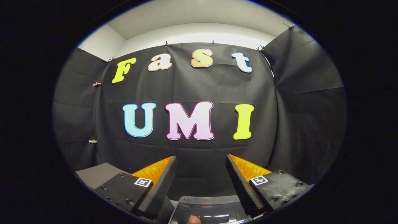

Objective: Put the clothes into the washing machine and then close the washing machine lid.

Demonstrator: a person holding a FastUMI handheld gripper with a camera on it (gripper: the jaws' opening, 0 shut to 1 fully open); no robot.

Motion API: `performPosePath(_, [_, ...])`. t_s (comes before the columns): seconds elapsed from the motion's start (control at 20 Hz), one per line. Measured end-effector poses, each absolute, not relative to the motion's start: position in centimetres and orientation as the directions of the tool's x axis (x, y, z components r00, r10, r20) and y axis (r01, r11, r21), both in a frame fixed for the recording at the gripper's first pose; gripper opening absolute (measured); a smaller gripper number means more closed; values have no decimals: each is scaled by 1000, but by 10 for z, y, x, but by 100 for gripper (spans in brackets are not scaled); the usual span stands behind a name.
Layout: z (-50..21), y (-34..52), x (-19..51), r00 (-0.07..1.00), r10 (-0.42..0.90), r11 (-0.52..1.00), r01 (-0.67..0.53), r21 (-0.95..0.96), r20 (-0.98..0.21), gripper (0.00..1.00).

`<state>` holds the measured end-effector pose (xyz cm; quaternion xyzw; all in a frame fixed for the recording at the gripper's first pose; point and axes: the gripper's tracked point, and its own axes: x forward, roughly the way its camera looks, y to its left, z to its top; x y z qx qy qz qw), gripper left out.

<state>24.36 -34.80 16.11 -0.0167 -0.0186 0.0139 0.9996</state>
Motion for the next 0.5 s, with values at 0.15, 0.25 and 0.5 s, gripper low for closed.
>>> performPosePath(0.15, [165,-353,236,999,23,999,-22,-24,49,99])
performPosePath(0.25, [170,-355,232,998,18,1000,-17,-15,61,99])
performPosePath(0.5, [176,-351,225,997,32,999,-30,-31,73,99])
